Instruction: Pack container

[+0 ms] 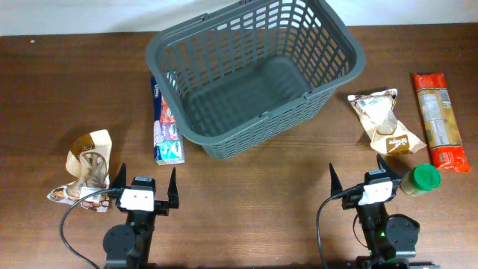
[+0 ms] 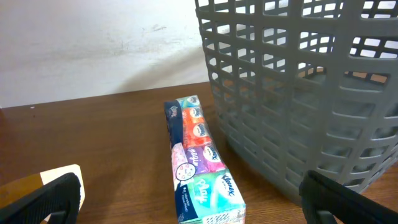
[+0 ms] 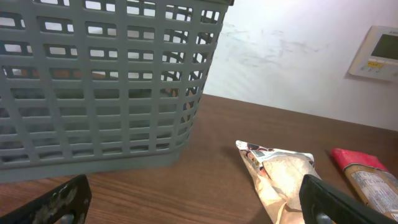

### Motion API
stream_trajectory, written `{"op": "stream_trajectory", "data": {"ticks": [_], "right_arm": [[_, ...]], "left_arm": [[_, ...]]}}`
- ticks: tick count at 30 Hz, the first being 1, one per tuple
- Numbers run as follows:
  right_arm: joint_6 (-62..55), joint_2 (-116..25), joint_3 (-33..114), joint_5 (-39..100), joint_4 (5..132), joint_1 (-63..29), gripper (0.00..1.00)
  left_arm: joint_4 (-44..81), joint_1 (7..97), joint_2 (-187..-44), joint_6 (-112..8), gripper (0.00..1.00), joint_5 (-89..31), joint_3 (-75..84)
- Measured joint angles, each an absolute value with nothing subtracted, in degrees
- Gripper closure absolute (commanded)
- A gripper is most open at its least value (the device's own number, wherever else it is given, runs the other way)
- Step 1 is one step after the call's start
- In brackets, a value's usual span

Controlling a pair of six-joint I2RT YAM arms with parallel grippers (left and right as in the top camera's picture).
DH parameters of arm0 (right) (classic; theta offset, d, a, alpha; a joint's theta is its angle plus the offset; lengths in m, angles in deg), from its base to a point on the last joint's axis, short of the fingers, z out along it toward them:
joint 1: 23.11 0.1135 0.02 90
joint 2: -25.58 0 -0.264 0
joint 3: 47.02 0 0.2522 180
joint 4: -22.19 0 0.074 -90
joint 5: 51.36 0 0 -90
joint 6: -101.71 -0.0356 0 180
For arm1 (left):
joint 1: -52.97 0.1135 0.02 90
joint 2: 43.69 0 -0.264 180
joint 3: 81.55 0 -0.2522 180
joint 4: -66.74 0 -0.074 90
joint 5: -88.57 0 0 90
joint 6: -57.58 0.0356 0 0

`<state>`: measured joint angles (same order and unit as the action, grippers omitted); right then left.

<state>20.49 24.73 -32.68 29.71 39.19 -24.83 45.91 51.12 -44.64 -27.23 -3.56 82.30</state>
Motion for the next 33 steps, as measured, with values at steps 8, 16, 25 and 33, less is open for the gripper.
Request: {"op": "stream_trajectory", "data": {"ticks": [8, 16, 25, 33], "right_arm": [[20.5, 24.7, -32.7, 29.7, 39.2, -24.8, 0.01], [17.4, 24.7, -32.7, 29.5, 39.2, -24.8, 0.01], [7.2, 24.7, -32.7, 29.4, 39.2, -24.8, 0.01], [-4.4, 24.7, -32.4, 26.5, 30.7, -24.8, 0.01]], "left_arm": [[45.9, 51.1, -44.6, -27.5, 0.01, -3.6, 82.3], [46.4, 51.1, -44.6, -35.6, 0.01, -9.1, 82.3], [48.9, 51.1, -46.3, -43.9, 0.01, -25.5, 82.3], [53.4, 51.1, -46.5, -48.1, 0.00, -34.8, 81.0]]}}
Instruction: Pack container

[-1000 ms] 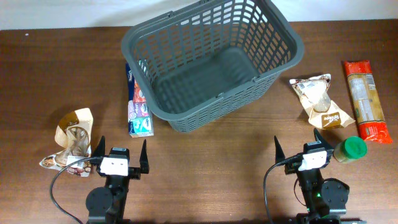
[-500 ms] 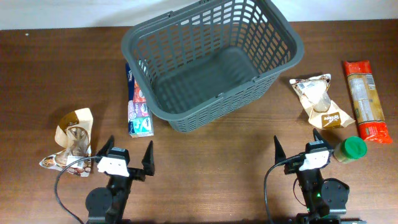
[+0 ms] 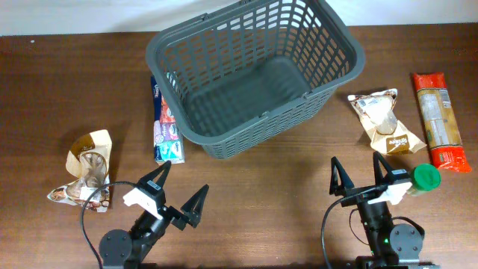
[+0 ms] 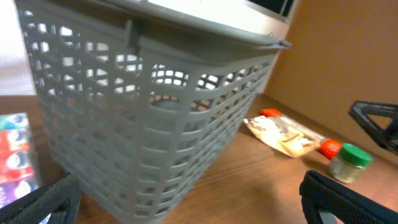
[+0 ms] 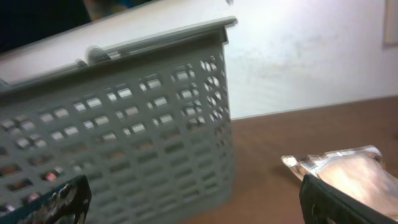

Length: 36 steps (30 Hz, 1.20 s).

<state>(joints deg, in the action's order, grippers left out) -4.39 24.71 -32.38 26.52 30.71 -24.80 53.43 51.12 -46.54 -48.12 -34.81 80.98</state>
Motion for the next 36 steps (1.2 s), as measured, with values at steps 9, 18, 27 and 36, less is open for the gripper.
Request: {"op": "stream_trajectory", "data": {"ticks": [9, 18, 27, 36], "right_arm": [[3.2, 17.0, -10.3, 32.0, 43.5, -24.8, 0.01], [6.3, -13.4, 38.1, 32.1, 79.5, -24.8, 0.01], [5.8, -26.8, 68.4, 25.2, 99.8, -24.8, 0.01], [4.6, -46.7, 107.9, 25.4, 131.7, -24.8, 0.01]], "left_arm": [[33.9, 51.1, -62.1, -42.6, 0.00, -37.0, 49.1], [32.3, 51.2, -78.8, -40.2, 0.00, -43.4, 18.3], [15.9, 51.2, -86.1, -40.1, 0.00, -44.5, -1.0], [-27.6, 51.2, -111.9, -36.8, 0.01, -40.6, -38.3]]}}
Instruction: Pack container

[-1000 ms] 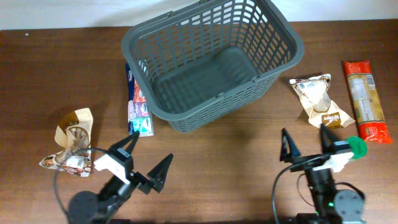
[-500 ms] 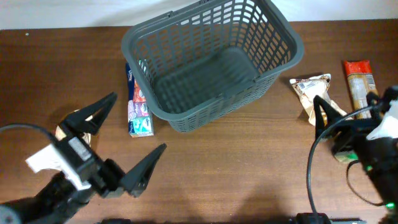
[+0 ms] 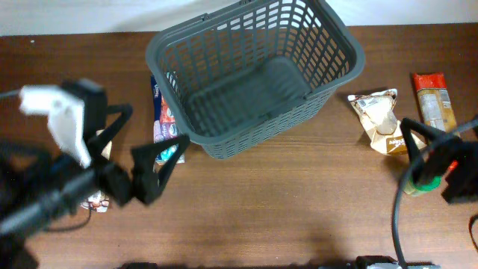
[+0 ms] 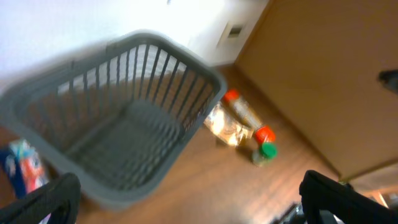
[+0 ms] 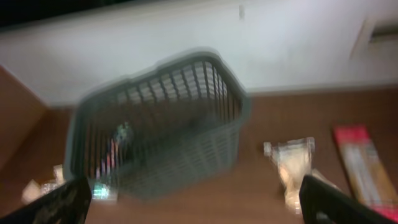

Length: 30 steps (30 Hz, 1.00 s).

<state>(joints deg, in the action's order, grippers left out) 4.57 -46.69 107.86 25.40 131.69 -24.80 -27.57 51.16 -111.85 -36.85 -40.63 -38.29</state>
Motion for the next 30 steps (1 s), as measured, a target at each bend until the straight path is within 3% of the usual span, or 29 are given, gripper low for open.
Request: {"op": "stream_trajectory", "data": {"ticks": [11, 14, 21, 25, 30], "right_arm": [[5.7, -61.3, 111.6, 23.2, 132.9, -24.8, 0.01], [5.7, -62.9, 111.6, 22.5, 132.9, -24.8, 0.01], [5.7, -66.5, 111.7, 20.6, 132.9, -24.8, 0.01], [5.7, -67.0, 111.7, 20.5, 132.4, -24.8, 0.01], [9.5, -68.0, 111.7, 18.1, 129.6, -24.8, 0.01]], "left_arm": [[-40.1, 47.4, -124.6, -32.0, 0.00, -37.8, -42.8], [-42.8, 37.9, -127.0, -32.6, 0.01, -33.2, -42.8], [-43.4, 10.0, -132.7, -50.0, 0.00, -4.7, -42.8], [-43.5, 4.7, -133.1, -56.8, 0.00, 2.7, -42.8], [-43.5, 1.9, -133.1, -59.1, 0.01, -1.2, -42.8]]}}
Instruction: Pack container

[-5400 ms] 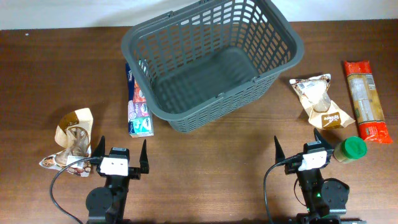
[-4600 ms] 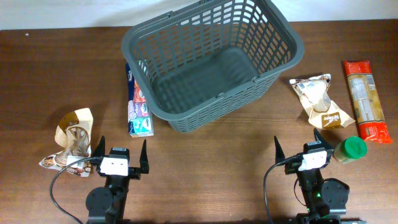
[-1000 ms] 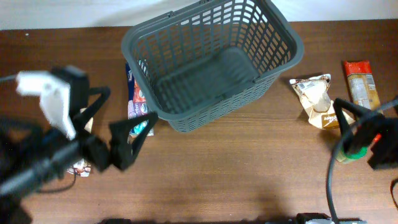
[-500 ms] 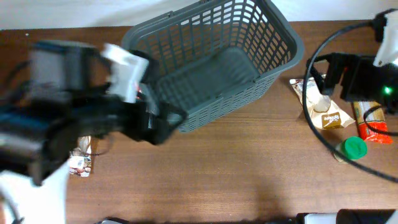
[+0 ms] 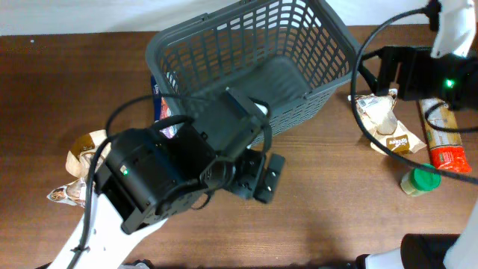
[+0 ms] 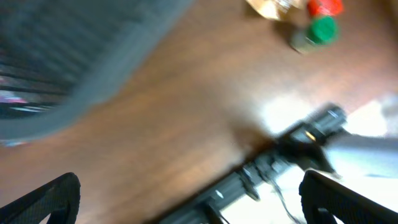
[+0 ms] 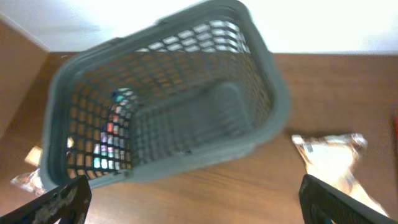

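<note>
The grey plastic basket (image 5: pixel 254 71) stands empty at the back middle of the table; the right wrist view looks down into the basket (image 7: pixel 168 112). My left gripper (image 5: pixel 262 173) hangs open, holding nothing, over bare wood just in front of the basket. In its blurred wrist view the left gripper (image 6: pixel 199 208) has fingers far apart. My right gripper (image 7: pixel 199 205) is open too, high near the basket's right side, above a white and brown snack bag (image 5: pixel 385 119). A tissue pack (image 5: pixel 158 97) lies left of the basket, mostly hidden by my left arm.
A red pasta pack (image 5: pixel 441 134) and a green-lidded jar (image 5: pixel 420 181) lie at the right. A brown snack bag (image 5: pixel 82 161) lies at the left. The table's front edge with cables (image 6: pixel 298 137) shows in the left wrist view.
My left arm has moved from over the left of the table to the middle, in front of the basket. The right arm has moved from the right edge to the back right. Both grippers stay open.
Both grippers first sat low at the table's front edge, open, facing the basket. Then both were tilted up. Then they were raised, left over the left side, right at the right edge. Now both are high near the basket. No object has moved.
</note>
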### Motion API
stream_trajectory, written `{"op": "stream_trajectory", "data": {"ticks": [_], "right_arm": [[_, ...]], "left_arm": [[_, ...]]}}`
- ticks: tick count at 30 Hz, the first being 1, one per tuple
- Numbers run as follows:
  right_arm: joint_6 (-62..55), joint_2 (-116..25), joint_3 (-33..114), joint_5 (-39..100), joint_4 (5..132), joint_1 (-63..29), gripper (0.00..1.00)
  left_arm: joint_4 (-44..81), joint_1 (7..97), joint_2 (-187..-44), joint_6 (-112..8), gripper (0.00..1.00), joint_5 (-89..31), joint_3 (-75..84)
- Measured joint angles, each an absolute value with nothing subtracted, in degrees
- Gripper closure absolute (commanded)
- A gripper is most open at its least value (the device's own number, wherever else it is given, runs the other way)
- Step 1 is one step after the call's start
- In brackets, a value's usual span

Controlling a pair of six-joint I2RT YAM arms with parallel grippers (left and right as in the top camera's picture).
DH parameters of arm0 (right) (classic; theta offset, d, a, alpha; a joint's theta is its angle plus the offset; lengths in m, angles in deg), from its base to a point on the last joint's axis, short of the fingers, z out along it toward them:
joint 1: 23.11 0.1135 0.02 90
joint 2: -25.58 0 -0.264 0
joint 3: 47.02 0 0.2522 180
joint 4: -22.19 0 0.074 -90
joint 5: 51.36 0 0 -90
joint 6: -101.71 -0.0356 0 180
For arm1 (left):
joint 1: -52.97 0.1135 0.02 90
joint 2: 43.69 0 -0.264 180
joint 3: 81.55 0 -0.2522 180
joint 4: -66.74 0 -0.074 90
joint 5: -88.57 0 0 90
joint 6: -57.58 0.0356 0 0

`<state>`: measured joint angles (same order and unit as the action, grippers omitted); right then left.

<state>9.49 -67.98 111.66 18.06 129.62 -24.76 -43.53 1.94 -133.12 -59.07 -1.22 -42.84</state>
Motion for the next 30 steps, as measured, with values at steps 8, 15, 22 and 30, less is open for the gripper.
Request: {"op": "stream_trajectory", "data": {"ticks": [8, 15, 22, 30], "right_arm": [[17.8, -74.0, 111.7, 7.4, 122.8, -24.4, 0.01], [19.4, -80.7, 111.7, 5.9, 124.4, -22.9, 0.01], [19.6, -87.7, 111.7, 5.9, 125.1, -19.1, 0.02], [19.6, -90.2, 111.7, 9.6, 125.1, -18.6, 0.95]], "left_arm": [[-43.5, -1.7, -133.2, -58.0, 0.01, -10.6, -42.7], [-43.3, -1.7, -134.0, -58.2, 0.00, -11.4, -42.7], [-43.5, -1.7, -134.2, -58.5, 0.88, -11.6, -42.7], [-43.5, -1.7, -134.3, -61.5, 0.98, -7.3, -41.5]]}}
